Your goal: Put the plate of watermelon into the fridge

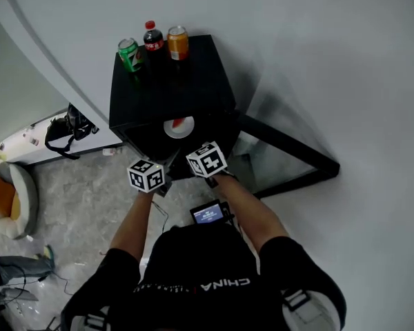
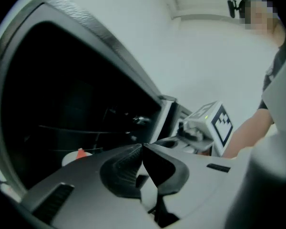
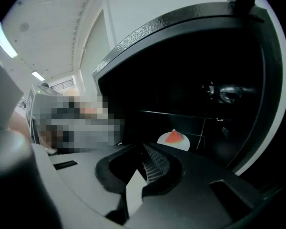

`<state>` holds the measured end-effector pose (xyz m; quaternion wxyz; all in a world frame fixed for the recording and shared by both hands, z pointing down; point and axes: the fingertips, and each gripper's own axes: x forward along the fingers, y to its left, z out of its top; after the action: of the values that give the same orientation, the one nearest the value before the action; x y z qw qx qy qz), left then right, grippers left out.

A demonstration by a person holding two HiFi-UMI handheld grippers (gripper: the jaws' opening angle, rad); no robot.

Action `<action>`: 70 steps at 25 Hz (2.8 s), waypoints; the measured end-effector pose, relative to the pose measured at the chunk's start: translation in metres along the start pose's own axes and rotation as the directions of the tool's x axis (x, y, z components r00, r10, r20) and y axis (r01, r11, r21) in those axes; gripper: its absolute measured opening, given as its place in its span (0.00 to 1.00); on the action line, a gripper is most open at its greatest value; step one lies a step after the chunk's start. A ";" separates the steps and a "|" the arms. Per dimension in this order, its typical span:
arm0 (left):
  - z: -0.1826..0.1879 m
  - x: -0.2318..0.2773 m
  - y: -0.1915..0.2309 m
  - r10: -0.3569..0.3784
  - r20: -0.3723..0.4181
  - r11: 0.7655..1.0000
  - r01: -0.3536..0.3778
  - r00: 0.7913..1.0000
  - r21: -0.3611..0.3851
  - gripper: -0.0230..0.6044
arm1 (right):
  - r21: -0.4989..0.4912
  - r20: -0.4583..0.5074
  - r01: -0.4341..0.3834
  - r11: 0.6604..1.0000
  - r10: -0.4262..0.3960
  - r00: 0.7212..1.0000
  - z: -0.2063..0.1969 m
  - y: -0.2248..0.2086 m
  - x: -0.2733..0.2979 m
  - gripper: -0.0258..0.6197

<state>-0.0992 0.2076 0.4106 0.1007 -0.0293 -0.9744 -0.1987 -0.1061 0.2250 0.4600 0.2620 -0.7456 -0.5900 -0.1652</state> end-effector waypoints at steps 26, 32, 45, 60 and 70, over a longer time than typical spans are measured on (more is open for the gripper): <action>-0.077 -0.092 -0.069 0.213 -0.047 0.976 -0.210 0.976 0.053 0.06 | -0.104 0.005 -0.053 0.993 0.054 0.999 -0.067 0.074 -0.067 0.07; -0.114 -0.160 -0.100 0.198 -0.056 0.975 -0.191 0.979 0.111 0.06 | -0.118 0.006 0.002 0.993 -0.001 1.000 -0.097 0.133 -0.082 0.07; -0.197 -0.249 -0.174 0.187 -0.106 0.978 -0.176 0.977 0.109 0.06 | -0.051 -0.011 0.110 0.993 -0.110 0.994 -0.190 0.234 -0.155 0.07; -0.222 -0.204 -0.228 0.211 -0.159 0.974 -0.194 0.964 0.119 0.06 | -0.051 -0.046 0.074 0.996 -0.076 0.996 -0.226 0.203 -0.205 0.07; -0.200 -0.165 -0.235 0.253 -0.148 0.960 -0.230 0.956 0.159 0.06 | -0.084 -0.015 0.062 0.995 -0.063 0.998 -0.205 0.174 -0.214 0.06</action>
<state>0.0763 -0.0900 0.4672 0.2073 -0.1244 -0.9632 -0.1179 0.0211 -0.0937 0.4722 0.2305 -0.7357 -0.6032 -0.2046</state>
